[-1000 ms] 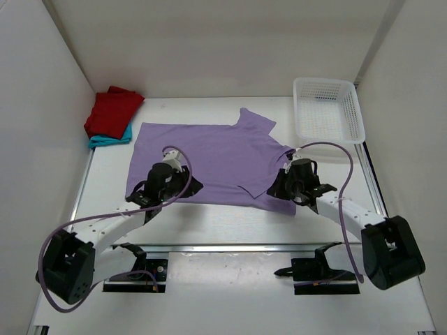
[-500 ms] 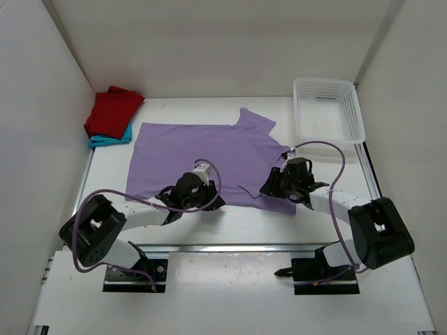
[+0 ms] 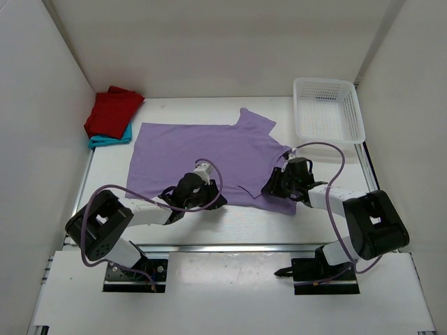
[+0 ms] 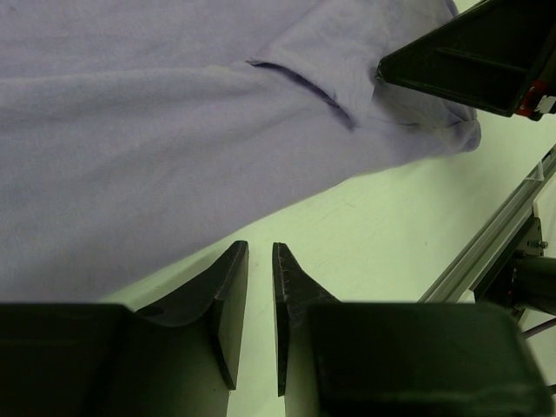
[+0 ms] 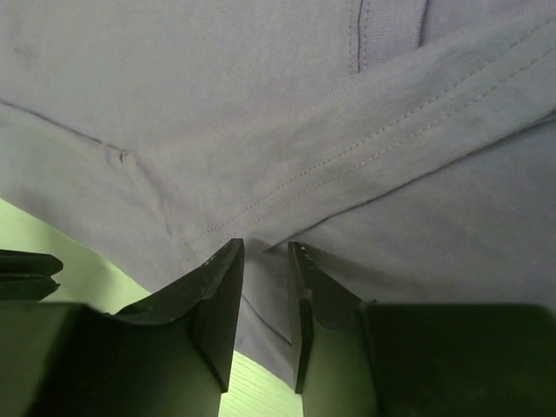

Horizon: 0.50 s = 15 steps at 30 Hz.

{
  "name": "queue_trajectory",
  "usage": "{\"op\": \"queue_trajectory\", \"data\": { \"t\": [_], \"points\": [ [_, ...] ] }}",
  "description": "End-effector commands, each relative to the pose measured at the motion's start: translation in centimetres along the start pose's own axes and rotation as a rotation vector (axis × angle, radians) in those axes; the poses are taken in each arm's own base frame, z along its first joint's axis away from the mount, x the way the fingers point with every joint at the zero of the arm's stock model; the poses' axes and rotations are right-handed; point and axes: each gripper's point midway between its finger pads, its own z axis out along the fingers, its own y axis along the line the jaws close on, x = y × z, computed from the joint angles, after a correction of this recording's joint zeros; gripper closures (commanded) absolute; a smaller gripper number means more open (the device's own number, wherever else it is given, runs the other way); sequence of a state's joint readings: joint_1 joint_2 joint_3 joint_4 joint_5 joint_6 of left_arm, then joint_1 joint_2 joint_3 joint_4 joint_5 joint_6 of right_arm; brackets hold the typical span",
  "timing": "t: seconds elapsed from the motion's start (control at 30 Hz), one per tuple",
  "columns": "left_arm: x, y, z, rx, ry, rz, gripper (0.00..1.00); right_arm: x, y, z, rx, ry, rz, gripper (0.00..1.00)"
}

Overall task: Fold and stack the t-shirts
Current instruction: Fold the flattened tshirt in 1/3 of the way

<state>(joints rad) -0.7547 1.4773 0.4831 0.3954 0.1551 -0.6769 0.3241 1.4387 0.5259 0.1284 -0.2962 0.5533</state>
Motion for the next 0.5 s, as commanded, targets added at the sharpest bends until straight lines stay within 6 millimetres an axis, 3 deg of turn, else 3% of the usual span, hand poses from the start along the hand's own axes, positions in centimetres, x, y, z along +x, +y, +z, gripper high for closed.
{"op": "queue_trajectory", "data": {
  "t": [0.0, 0.13, 0.27, 0.33, 0.37, 0.47],
  "points": [
    [-0.3, -0.7, 0.3, 0.025, -0.016, 0.000, 0.71, -2.2, 1.0, 0.4, -0.029, -0.058, -0.012, 0.75],
    [0.4, -0.5, 0.4, 0.031, 0.012, -0.021, 0.73, -1.7, 0.2, 0.9, -0.015, -0.041, 0.037, 0.77],
    [0.7, 0.2, 0.3, 0.012, 0.020, -0.026, 0.73, -3.4, 1.4, 1.2, -0.086, -0.070, 0.068, 0.83],
    [0.1, -0.1, 0.1, 0.017, -0.003, -0.031, 0.73, -6.2, 3.7, 1.6, -0.184, -0.096, 0.095, 0.86],
    [0.3, 0.1, 0.1, 0.009, 0.004, -0.035, 0.73, -6.3, 3.9, 2.5, -0.196, -0.074, 0.118, 0.87],
    [0.0, -0.2, -0.1, 0.016, -0.006, -0.049, 0.74, -11.3, 7.9, 3.7, -0.321, -0.106, 0.135, 0.90]
  ]
}}
